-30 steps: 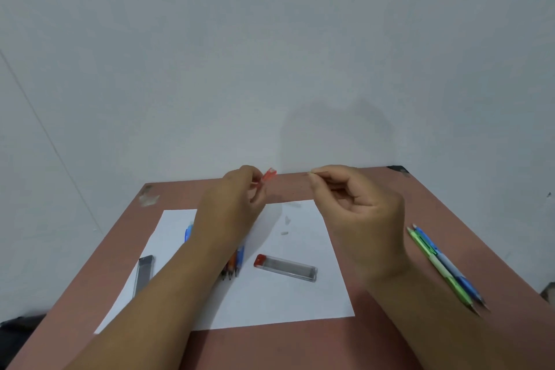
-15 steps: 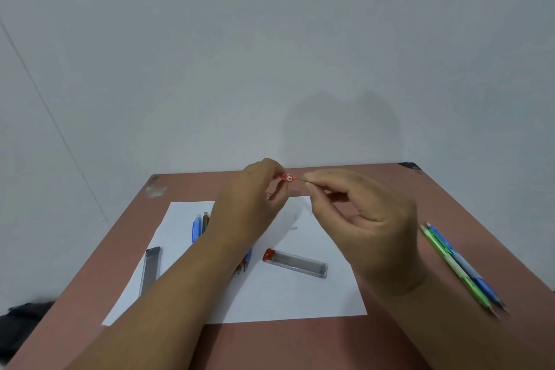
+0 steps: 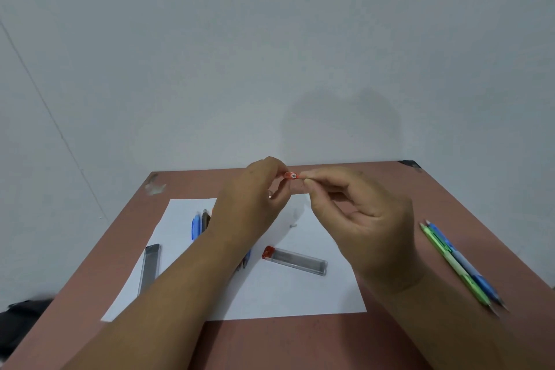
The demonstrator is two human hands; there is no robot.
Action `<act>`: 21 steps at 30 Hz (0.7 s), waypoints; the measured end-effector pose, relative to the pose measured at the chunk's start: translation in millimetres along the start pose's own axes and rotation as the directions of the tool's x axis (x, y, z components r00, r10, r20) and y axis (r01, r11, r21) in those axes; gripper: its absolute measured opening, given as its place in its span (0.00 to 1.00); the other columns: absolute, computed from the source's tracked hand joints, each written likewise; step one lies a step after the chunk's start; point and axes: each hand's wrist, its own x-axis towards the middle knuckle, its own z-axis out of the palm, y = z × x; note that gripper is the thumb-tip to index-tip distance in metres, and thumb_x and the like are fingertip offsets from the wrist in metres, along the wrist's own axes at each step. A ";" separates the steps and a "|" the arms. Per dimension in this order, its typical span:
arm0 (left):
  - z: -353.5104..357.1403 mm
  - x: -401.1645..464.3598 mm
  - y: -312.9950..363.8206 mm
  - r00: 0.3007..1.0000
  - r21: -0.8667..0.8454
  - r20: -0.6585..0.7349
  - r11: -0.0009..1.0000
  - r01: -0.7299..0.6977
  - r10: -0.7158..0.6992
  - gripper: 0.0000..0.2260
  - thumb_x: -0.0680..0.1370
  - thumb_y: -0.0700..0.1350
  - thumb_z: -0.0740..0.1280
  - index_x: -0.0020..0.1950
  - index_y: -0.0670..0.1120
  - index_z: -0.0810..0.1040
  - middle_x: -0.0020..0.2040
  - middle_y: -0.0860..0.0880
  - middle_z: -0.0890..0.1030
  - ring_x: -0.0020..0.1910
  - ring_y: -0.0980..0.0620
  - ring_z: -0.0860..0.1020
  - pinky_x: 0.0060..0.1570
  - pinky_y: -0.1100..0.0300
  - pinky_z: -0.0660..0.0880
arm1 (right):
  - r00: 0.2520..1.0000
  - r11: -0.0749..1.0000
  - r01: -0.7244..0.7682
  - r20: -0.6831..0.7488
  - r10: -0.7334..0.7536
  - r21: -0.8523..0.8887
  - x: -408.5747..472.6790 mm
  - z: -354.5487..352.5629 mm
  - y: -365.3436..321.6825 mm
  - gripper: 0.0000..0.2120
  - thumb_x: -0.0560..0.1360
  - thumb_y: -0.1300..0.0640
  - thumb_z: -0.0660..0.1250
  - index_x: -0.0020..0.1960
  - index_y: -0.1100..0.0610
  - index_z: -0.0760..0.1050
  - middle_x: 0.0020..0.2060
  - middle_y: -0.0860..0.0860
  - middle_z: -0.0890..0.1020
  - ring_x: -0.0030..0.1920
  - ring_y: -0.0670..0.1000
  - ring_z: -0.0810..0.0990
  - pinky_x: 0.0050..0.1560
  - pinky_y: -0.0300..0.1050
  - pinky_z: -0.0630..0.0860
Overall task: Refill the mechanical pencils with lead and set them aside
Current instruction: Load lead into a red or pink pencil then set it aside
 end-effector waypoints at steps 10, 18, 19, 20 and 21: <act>0.0 -0.7 0.3 1.000 0.001 0.005 1.000 0.002 -0.002 0.05 0.78 0.47 0.70 0.53 0.50 0.80 0.45 0.54 0.83 0.43 0.51 0.80 0.41 0.48 0.80 | 1.000 1.000 0.006 -0.002 -0.006 -0.012 1.0 -1.0 -2.0 0.05 0.78 0.63 0.72 0.52 0.64 0.85 0.46 0.50 0.86 0.48 0.43 0.85 0.51 0.36 0.80; 1.0 -1.4 -1.0 1.000 0.005 0.006 1.000 0.000 0.000 0.05 0.78 0.48 0.70 0.53 0.50 0.79 0.46 0.54 0.83 0.43 0.51 0.80 0.42 0.48 0.80 | 1.000 1.000 -0.009 0.009 0.008 0.006 0.5 -0.1 -0.3 0.06 0.78 0.64 0.72 0.52 0.64 0.85 0.46 0.51 0.87 0.48 0.45 0.85 0.51 0.38 0.81; 1.2 -1.5 -1.2 1.000 0.007 0.004 1.000 -0.002 0.002 0.05 0.78 0.48 0.71 0.53 0.50 0.79 0.46 0.54 0.83 0.43 0.51 0.80 0.42 0.48 0.80 | 1.000 1.000 -0.009 0.012 0.009 0.005 0.4 0.3 0.0 0.06 0.78 0.64 0.72 0.52 0.64 0.85 0.46 0.51 0.87 0.48 0.45 0.86 0.50 0.39 0.81; 1.4 -1.5 -1.3 1.000 0.009 0.001 1.000 -0.008 0.008 0.05 0.78 0.48 0.71 0.53 0.50 0.79 0.46 0.54 0.83 0.43 0.51 0.80 0.41 0.49 0.80 | 1.000 1.000 -0.006 0.013 0.006 0.001 0.4 0.6 0.1 0.05 0.78 0.64 0.72 0.52 0.64 0.85 0.46 0.51 0.87 0.48 0.45 0.86 0.50 0.39 0.81; 1.5 -1.6 -1.4 1.000 0.009 -0.003 1.000 -0.017 0.017 0.05 0.78 0.48 0.71 0.52 0.50 0.80 0.46 0.54 0.83 0.42 0.51 0.80 0.41 0.48 0.80 | 1.000 1.000 -0.003 0.011 0.003 -0.004 0.4 0.7 0.1 0.06 0.78 0.64 0.72 0.52 0.64 0.85 0.46 0.51 0.87 0.48 0.45 0.86 0.50 0.39 0.81</act>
